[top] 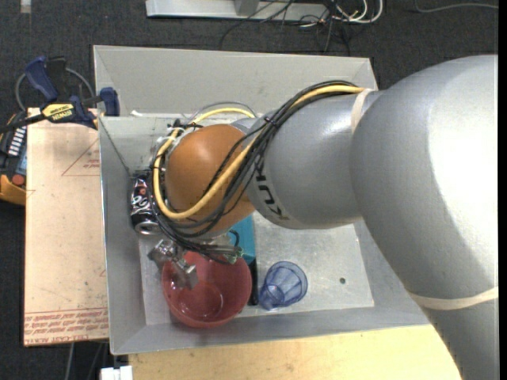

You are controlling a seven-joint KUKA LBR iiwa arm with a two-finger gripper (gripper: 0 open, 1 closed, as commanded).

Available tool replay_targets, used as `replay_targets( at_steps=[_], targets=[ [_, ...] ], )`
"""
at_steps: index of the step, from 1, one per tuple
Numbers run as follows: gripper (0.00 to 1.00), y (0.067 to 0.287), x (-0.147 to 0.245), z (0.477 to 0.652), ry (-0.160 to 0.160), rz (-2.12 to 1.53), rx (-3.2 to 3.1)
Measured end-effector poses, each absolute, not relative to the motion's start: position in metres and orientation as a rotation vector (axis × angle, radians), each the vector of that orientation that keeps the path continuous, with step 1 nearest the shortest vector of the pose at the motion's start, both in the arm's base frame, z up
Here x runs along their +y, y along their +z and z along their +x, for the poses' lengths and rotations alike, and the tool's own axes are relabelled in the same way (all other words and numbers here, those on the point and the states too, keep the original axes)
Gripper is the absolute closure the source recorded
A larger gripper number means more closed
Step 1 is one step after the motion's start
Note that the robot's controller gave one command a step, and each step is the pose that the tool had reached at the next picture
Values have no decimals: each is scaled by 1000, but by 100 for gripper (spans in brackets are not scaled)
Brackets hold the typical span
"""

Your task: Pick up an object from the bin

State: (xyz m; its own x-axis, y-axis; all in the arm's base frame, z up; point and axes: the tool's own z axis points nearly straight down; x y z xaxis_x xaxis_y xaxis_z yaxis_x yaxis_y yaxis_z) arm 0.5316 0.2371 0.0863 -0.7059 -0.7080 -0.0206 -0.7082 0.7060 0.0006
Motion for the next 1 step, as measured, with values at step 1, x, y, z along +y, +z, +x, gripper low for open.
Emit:
replay_targets(
  at_steps=[1],
  targets=[
    [100,106,237,530,13,-1199,2888]
  ],
)
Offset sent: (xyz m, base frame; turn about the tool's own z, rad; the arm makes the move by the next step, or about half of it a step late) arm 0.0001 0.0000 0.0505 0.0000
